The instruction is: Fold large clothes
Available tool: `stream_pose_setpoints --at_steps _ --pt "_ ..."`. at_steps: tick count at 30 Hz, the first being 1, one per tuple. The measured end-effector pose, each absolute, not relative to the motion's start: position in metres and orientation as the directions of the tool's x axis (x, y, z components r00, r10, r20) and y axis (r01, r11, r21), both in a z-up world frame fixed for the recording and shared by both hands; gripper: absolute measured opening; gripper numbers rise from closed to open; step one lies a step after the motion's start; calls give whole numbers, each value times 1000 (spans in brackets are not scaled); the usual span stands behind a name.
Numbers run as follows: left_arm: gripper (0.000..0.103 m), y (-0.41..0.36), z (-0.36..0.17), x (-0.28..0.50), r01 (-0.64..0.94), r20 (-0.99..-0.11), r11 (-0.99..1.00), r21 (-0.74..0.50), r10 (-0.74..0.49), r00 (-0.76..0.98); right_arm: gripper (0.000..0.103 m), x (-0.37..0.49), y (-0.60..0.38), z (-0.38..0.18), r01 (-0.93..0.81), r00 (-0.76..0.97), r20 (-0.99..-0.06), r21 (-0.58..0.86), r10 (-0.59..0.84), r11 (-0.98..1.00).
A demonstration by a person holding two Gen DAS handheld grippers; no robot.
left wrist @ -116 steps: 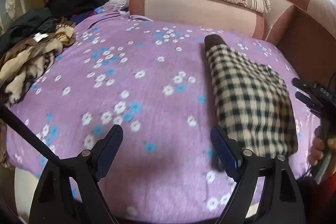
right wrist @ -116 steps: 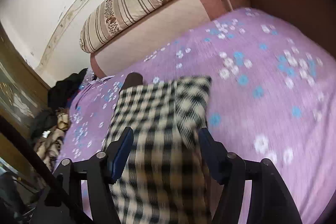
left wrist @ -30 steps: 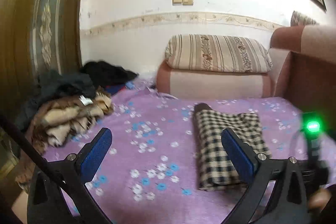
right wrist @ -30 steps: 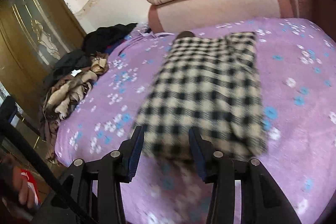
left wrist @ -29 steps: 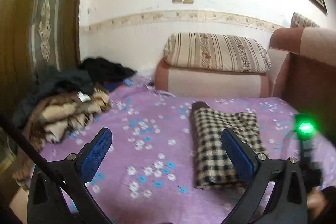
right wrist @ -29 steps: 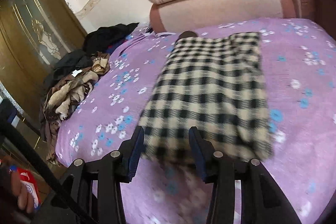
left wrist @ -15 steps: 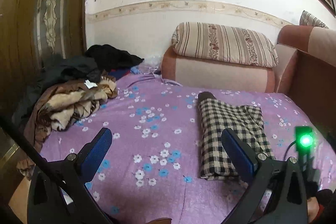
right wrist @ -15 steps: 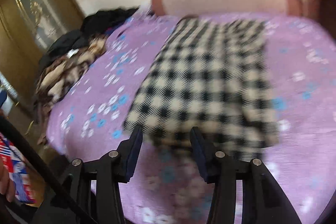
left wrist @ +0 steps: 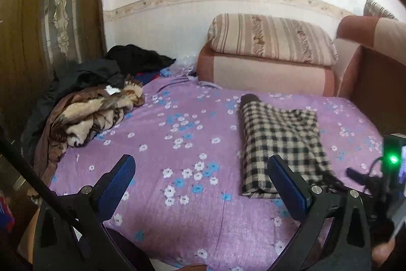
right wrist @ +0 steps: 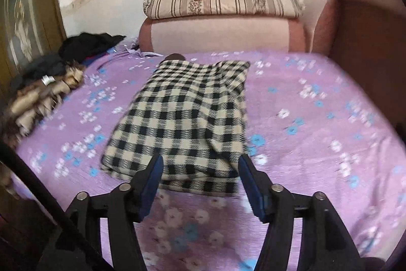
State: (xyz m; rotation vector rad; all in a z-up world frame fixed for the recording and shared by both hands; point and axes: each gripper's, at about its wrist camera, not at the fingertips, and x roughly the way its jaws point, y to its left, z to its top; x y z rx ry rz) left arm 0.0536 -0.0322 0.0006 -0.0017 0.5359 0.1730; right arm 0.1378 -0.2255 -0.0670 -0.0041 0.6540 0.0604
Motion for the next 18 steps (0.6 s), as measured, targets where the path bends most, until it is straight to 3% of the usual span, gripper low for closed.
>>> stream_pose_setpoints --at_steps 6,18 --pt "103 -42 -25 70 -139 -587 990 38 135 798 74 126 -217 -74 -31 803 -594 -116 -44 993" --pt "103 -53 -60 84 -103 -698 994 44 105 709 74 141 -227 -96 27 730 -679 -79 -74 996"
